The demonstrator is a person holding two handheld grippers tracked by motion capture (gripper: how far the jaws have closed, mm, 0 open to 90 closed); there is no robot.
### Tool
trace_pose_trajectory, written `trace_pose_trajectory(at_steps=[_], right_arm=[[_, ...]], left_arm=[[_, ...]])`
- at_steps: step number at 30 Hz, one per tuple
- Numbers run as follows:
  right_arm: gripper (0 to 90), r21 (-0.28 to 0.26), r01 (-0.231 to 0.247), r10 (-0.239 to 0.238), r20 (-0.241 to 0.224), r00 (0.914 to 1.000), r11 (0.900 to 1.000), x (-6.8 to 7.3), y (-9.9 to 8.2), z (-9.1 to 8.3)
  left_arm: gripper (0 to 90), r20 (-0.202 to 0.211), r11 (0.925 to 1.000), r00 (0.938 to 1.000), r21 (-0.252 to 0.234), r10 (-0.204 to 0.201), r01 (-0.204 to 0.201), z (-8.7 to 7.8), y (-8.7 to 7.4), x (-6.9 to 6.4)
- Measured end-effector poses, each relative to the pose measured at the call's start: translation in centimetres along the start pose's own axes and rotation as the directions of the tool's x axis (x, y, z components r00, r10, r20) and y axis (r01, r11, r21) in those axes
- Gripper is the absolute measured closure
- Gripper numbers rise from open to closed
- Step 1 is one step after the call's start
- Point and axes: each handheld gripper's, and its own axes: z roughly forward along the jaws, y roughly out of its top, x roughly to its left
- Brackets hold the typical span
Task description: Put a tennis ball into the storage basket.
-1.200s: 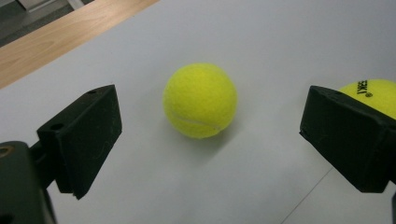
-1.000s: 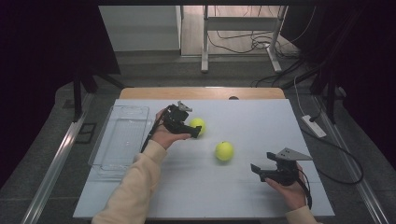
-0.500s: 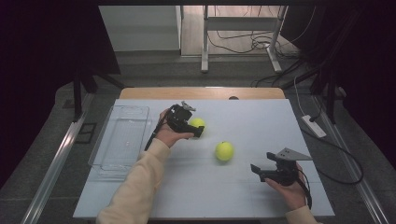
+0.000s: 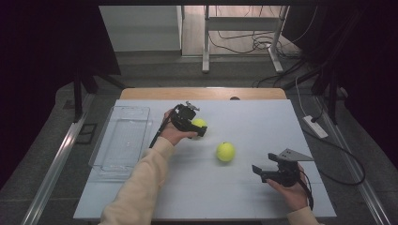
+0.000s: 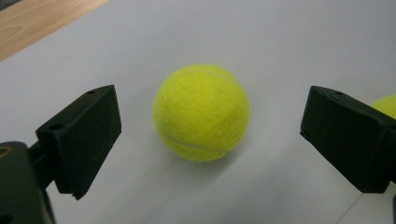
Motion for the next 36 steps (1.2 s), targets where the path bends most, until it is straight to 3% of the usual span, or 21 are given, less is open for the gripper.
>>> trace_pose_trajectory(at_steps=[8,15,36], right_arm=[[13.2,0.006,-0.001,0.001,0.002,1.0,1.0,0.0,-0.1,0.0],[13.3,0.007,-0.002,0.001,0.005,1.0,1.0,-0.1,-0.1,0.0],[13.2,0.007,0.004,-0.004,0.01,0.9999,1.0,-0.1,-0.1,0.0]], left_arm=[[6.2,-0.011,0.9995,0.9999,0.031,-0.009,0.009,1.7,0.1,0.2],[6.2,-0.008,0.9993,0.9997,0.028,-0.023,0.023,2.4,0.2,0.5],[8.7,0.029,0.9986,0.9994,0.049,-0.02,0.018,4.2,0.0,0.1]])
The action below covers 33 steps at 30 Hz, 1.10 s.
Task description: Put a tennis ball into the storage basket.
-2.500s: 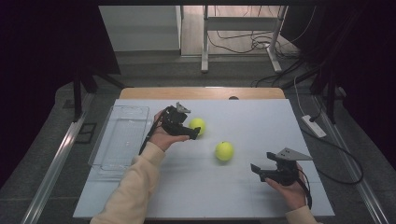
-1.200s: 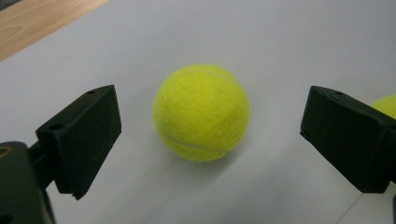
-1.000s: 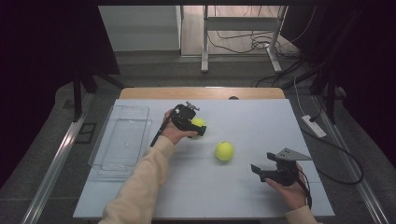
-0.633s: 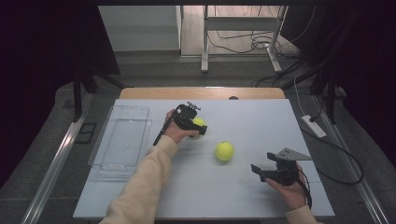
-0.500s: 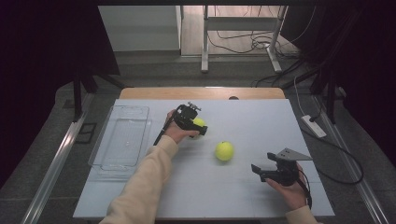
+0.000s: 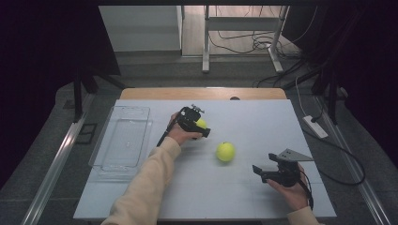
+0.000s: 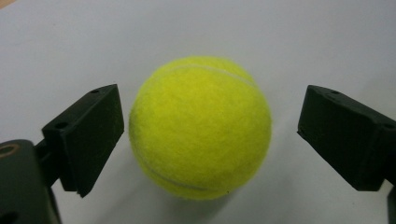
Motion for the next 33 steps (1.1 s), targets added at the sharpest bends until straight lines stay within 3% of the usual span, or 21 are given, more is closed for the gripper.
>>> trace_pose_trajectory(at_steps=[4,6,18,33], right_arm=[[13.2,-0.001,0.0,0.0,0.0,1.0,1.0,0.0,0.0,0.0],[13.2,-0.001,0.001,-0.001,0.001,1.0,1.0,0.0,0.0,0.0],[13.3,-0.007,-0.001,0.001,0.007,1.0,1.0,0.0,0.0,-0.1],[13.4,-0.006,-0.001,0.001,0.005,1.0,1.0,0.0,0.0,-0.1]], left_arm=[[17.5,-0.016,1.0,0.9999,0.0,0.0,0.0,0.0,0.0,0.1],[25.9,-0.024,0.9999,0.9996,0.001,-0.017,0.017,-0.1,0.0,0.3],[27.8,-0.004,0.9997,0.9997,0.0,-0.022,0.022,-0.8,-0.1,0.9],[27.8,0.019,0.998,0.9996,-0.059,-0.022,0.023,-2.8,-0.4,1.0]])
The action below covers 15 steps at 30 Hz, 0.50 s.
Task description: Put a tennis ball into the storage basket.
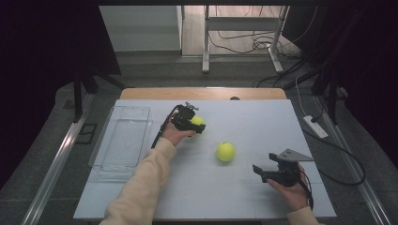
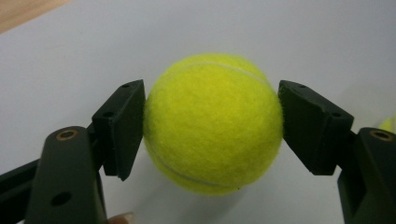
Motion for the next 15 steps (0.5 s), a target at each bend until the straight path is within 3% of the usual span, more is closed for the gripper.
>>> trace_pose_trajectory(at_steps=[15], right_arm=[[13.5,-0.005,-0.006,0.006,0.001,1.0,1.0,-0.1,0.0,-0.1]], left_arm=[[27.8,0.005,0.9991,1.0,-0.042,-0.001,0.001,-1.8,-0.1,-0.1]])
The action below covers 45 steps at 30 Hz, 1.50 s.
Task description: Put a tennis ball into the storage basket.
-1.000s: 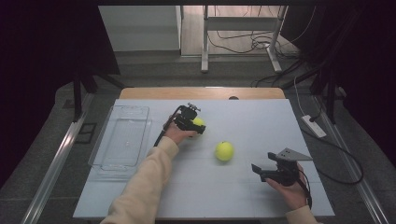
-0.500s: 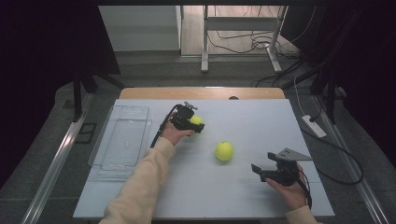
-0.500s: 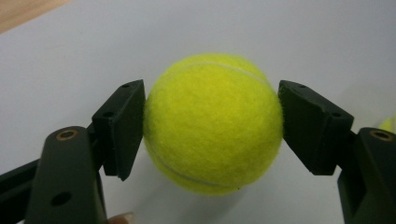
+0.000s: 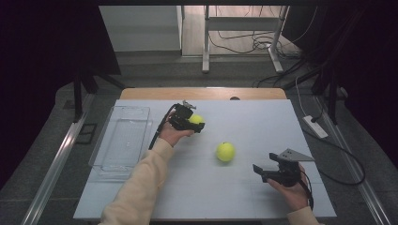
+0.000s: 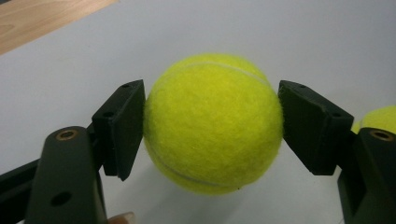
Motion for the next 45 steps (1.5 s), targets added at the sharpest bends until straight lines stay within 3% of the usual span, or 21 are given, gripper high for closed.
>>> trace_pose_trajectory(at_steps=[13,23,45], right_arm=[[13.6,0.001,0.002,-0.002,0.002,1.0,1.0,0.0,0.0,0.0],[13.7,0.009,-0.001,0.001,0.007,1.0,1.0,0.0,0.0,0.1],[14.0,0.006,-0.002,0.002,0.01,0.9999,1.0,0.0,0.0,0.0]], left_arm=[[27.7,-0.003,0.9997,1.0,-0.022,-0.001,0.001,-1.1,-0.4,0.1],[27.7,0.005,0.9983,0.9996,-0.052,-0.026,0.026,-2.2,-0.8,0.4],[27.6,-0.014,0.9903,0.9986,-0.13,-0.051,0.049,-5.6,-1.3,1.0]])
